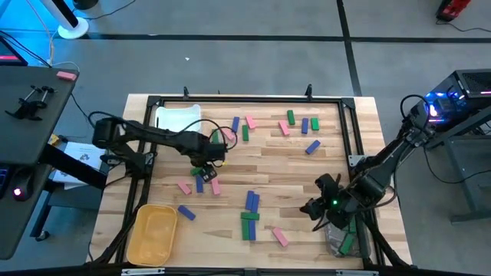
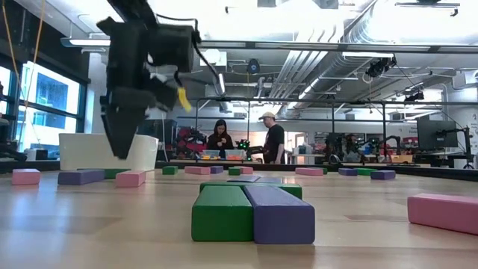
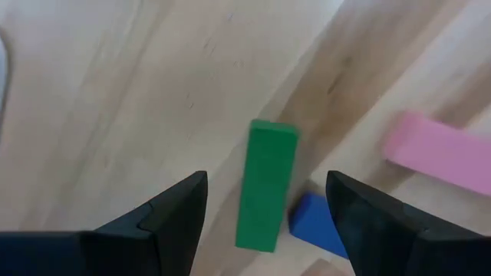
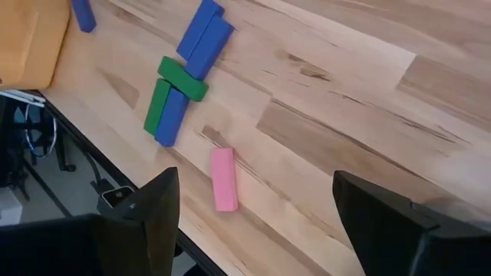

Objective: Sort blocks
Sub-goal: Put the green block into the black transparent bin

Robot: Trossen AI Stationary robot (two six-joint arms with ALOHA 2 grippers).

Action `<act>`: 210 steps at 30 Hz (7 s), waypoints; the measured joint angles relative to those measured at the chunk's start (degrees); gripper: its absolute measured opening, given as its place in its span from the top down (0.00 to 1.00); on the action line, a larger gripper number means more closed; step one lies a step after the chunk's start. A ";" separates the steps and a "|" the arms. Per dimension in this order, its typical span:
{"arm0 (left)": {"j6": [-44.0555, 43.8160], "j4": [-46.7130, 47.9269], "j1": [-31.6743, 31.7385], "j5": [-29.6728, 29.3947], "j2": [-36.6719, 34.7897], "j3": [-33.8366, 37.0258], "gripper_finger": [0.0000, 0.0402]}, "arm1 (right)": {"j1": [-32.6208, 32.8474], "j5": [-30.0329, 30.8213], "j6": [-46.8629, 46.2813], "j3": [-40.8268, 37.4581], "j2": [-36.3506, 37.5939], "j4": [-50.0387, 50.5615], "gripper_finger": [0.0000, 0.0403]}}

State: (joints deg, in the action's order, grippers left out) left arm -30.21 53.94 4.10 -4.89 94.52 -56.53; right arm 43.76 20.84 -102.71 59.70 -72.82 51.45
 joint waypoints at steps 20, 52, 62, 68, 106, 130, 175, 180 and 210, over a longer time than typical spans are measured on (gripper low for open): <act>13.08 -3.38 4.28 7.64 8.66 -0.17 0.85 | -0.30 0.28 1.17 0.00 0.00 -0.32 0.32; -9.06 -55.15 0.74 -4.80 -15.40 -9.94 0.87 | -26.11 23.71 53.94 0.11 -0.54 -46.50 0.38; -11.73 -55.25 0.74 -9.24 -10.87 -9.94 0.87 | -34.33 15.26 61.19 6.14 -8.87 -39.67 0.53; -13.05 -55.38 0.06 -9.24 -8.96 -9.94 0.87 | -36.68 14.00 61.14 9.12 -11.89 -34.84 0.55; -5.63 -47.02 5.14 -5.53 -16.26 -10.03 0.48 | -36.95 11.64 59.52 9.40 -5.93 -26.52 1.00; -13.20 -69.81 -4.23 -3.22 -25.75 16.85 0.45 | 2.74 -4.91 7.40 8.69 0.27 12.25 1.00; 28.96 -32.39 -15.39 2.94 -24.83 -2.48 0.46 | 11.87 11.55 -14.32 9.43 -0.48 3.44 0.48; 25.10 -32.75 -16.55 2.70 -19.69 -2.89 0.46 | 1.11 4.14 4.72 8.82 -3.81 -9.75 0.52; 10.78 -41.52 -17.40 -3.39 -28.56 3.98 0.46 | -22.61 -23.89 34.03 12.70 -41.46 -34.48 1.00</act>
State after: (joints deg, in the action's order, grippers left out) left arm -19.43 12.42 -13.30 -8.29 65.95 -52.56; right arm 21.15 -3.05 -68.68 72.40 -114.28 16.97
